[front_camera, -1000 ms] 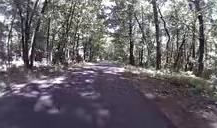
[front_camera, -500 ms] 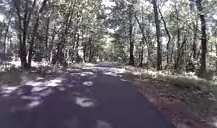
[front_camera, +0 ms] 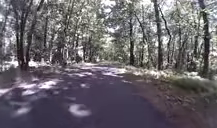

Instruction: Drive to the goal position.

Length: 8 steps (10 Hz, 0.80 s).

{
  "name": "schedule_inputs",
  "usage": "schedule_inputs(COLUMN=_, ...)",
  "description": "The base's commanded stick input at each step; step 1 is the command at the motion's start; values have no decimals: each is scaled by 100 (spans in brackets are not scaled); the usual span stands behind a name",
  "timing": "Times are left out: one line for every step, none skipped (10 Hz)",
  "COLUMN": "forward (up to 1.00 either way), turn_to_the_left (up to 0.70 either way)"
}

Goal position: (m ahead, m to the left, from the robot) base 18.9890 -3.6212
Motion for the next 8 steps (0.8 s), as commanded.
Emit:
schedule_inputs(forward=45, turn_to_the_left=0)
schedule_inputs(forward=45, turn_to_the_left=0)
schedule_inputs(forward=45, turn_to_the_left=0)
schedule_inputs(forward=45, turn_to_the_left=0)
schedule_inputs(forward=45, turn_to_the_left=0)
schedule_inputs(forward=45, turn_to_the_left=0)
schedule_inputs(forward=45, turn_to_the_left=0)
schedule_inputs(forward=45, turn_to_the_left=0)
